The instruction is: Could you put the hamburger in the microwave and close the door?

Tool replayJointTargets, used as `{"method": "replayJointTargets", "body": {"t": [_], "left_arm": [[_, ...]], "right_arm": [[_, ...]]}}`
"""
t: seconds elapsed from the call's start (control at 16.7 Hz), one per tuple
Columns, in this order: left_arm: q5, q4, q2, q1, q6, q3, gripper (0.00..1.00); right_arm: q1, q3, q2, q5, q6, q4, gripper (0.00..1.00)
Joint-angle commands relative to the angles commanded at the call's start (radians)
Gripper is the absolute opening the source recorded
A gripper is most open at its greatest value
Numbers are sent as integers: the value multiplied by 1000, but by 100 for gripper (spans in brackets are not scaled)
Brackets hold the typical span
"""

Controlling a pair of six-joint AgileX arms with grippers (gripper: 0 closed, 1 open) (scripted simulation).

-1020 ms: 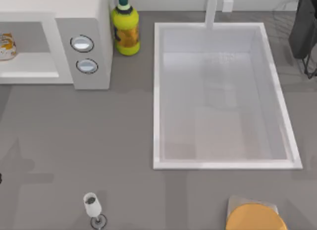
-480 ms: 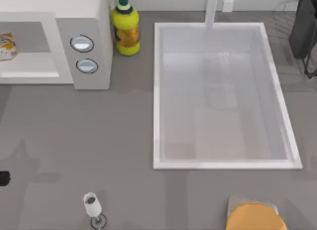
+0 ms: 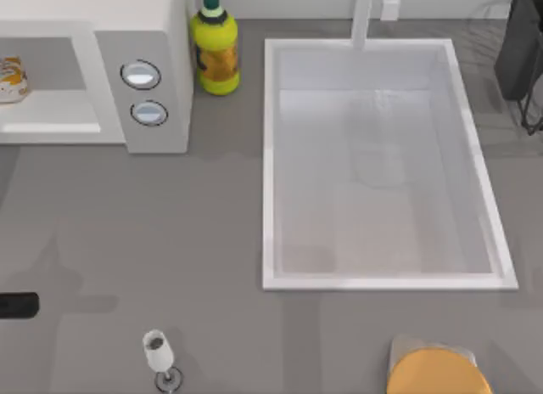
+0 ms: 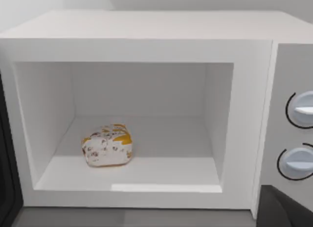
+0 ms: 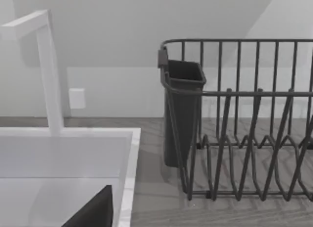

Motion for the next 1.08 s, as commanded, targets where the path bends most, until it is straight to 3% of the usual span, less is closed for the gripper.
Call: {"method": "replayJointTargets", "body": {"t": [0.36, 0.84, 1.08], "left_arm": [[17, -9, -11, 17, -1, -1, 0], [246, -108, -122, 246, -2, -12, 0], [275, -117, -133, 275, -2, -14, 0]], "right_arm": [[0, 0, 0, 0, 0, 0, 100], [0, 0, 0, 0, 0, 0, 100], [0, 0, 0, 0, 0, 0, 100]]}}
